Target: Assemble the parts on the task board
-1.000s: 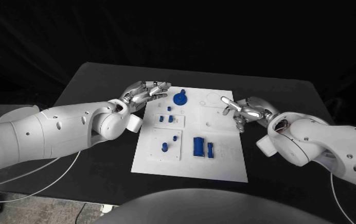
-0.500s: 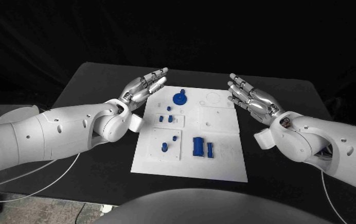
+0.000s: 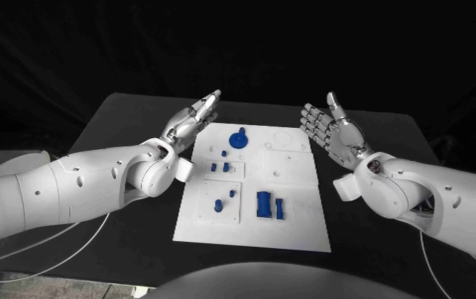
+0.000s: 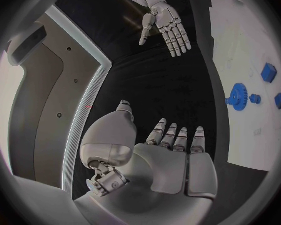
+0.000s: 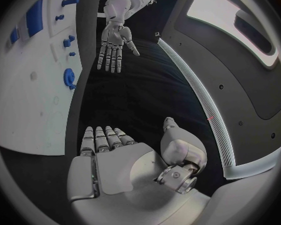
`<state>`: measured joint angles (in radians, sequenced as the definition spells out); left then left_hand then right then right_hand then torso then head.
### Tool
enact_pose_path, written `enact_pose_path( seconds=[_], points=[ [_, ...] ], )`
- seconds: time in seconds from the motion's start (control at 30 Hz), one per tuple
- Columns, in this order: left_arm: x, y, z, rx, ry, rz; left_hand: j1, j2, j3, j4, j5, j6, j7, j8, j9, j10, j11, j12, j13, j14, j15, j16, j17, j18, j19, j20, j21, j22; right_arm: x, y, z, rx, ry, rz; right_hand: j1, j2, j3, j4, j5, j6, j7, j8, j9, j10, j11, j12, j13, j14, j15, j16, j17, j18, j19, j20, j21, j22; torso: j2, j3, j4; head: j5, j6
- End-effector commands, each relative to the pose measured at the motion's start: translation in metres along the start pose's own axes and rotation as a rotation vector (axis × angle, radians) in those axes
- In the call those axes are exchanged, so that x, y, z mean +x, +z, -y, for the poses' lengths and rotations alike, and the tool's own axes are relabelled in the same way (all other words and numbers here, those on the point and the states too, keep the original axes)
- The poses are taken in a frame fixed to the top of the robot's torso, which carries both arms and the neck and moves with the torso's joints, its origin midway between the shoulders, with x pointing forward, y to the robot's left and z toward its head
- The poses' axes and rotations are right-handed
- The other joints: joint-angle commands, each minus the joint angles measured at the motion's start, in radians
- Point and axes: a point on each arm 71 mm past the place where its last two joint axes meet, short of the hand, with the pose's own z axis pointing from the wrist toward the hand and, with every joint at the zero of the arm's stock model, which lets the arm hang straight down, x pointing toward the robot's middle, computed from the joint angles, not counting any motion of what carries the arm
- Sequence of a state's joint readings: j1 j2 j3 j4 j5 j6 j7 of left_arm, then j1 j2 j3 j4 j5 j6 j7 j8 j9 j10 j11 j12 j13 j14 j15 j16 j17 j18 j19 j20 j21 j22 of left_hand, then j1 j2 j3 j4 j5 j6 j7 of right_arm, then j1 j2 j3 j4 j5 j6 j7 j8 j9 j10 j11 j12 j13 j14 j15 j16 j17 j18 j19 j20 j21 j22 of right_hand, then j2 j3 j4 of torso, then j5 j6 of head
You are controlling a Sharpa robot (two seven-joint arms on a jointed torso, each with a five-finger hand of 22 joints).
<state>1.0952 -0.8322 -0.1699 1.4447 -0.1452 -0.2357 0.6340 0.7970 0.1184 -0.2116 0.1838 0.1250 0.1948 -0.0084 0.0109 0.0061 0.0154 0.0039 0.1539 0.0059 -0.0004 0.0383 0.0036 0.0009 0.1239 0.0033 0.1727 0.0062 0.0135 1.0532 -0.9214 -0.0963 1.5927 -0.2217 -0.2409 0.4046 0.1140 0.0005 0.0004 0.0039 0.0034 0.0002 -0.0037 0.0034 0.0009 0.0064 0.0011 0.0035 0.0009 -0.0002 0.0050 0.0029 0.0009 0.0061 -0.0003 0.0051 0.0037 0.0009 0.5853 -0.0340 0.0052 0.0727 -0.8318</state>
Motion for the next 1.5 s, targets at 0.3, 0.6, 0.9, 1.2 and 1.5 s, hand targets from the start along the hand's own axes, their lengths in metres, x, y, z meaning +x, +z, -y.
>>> enact_pose_path(
  seconds=[0.3,0.6,0.9,1.2,1.5],
  points=[
    [0.016,0.016,0.022,-0.04,0.017,0.308,-0.409,-0.118,0.106,-0.097,-0.125,-0.099,0.008,-0.011,-0.006,-0.015,-0.004,-0.079,-0.006,0.0,-0.038,-0.004,-0.001,-0.05,-0.003,-0.087,-0.006,-0.014,0.003,0.026,-0.024,-0.087,0.021,0.351,-0.114,0.0,0.0,-0.004,-0.003,0.0,0.004,-0.003,-0.001,-0.006,-0.001,-0.004,-0.001,0.0,-0.005,-0.003,-0.001,-0.006,0.0,-0.005,-0.004,-0.001,-0.031,0.0253,-0.0039,-0.053,0.169],
    [0.024,0.02,0.033,-0.067,0.005,0.422,-0.528,-0.118,0.139,-0.184,-0.125,-0.124,0.008,-0.011,-0.006,-0.015,-0.004,-0.154,-0.006,0.0,-0.038,-0.004,-0.001,-0.124,-0.003,-0.173,-0.006,-0.014,0.008,0.035,-0.033,-0.101,0.029,0.476,-0.114,0.0,0.0,-0.004,-0.003,0.0,0.004,-0.003,-0.001,-0.006,-0.001,-0.004,-0.001,0.0,-0.005,-0.003,-0.001,-0.006,0.0,-0.005,-0.004,-0.001,-0.041,0.0338,-0.0051,-0.072,0.23],
    [0.024,0.02,0.034,-0.069,0.005,0.429,-0.612,-0.118,0.212,-0.184,-0.125,-0.195,0.008,-0.011,-0.006,-0.015,-0.004,-0.154,-0.006,0.0,-0.038,-0.004,-0.001,-0.124,-0.003,-0.173,-0.006,-0.014,0.009,0.036,-0.034,-0.102,0.03,0.483,-0.114,0.0,0.0,-0.004,-0.003,0.0,0.004,-0.003,-0.001,-0.006,-0.001,-0.004,-0.001,0.0,-0.005,-0.003,-0.001,-0.006,0.0,-0.005,-0.004,-0.001,-0.041,0.034,-0.0052,-0.073,0.232],
    [0.024,0.02,0.034,-0.069,0.005,0.429,-0.666,-0.118,0.212,-0.184,-0.125,-0.195,0.008,-0.011,-0.006,-0.015,-0.004,-0.154,-0.006,0.0,-0.038,-0.004,-0.001,-0.124,-0.003,-0.173,-0.006,-0.014,0.009,0.036,-0.034,-0.102,0.03,0.483,-0.114,0.0,0.0,-0.004,-0.003,0.0,0.004,-0.003,-0.001,-0.006,-0.001,-0.004,-0.001,0.0,-0.005,-0.003,-0.001,-0.006,0.0,-0.005,-0.004,-0.001,-0.041,0.034,-0.0052,-0.073,0.232],
    [0.024,0.02,0.034,-0.069,0.005,0.429,-0.797,-0.118,0.212,-0.184,-0.125,-0.195,0.008,-0.011,-0.006,-0.015,-0.004,-0.154,-0.006,0.0,-0.038,-0.004,-0.001,-0.124,-0.003,-0.173,-0.006,-0.014,0.009,0.036,-0.034,-0.102,0.03,0.483,-0.114,0.0,0.0,-0.004,-0.003,0.0,0.004,-0.003,-0.001,-0.006,-0.001,-0.004,-0.001,0.0,-0.005,-0.003,-0.001,-0.006,0.0,-0.005,-0.004,-0.001,-0.041,0.034,-0.0052,-0.073,0.232]
  ],
)
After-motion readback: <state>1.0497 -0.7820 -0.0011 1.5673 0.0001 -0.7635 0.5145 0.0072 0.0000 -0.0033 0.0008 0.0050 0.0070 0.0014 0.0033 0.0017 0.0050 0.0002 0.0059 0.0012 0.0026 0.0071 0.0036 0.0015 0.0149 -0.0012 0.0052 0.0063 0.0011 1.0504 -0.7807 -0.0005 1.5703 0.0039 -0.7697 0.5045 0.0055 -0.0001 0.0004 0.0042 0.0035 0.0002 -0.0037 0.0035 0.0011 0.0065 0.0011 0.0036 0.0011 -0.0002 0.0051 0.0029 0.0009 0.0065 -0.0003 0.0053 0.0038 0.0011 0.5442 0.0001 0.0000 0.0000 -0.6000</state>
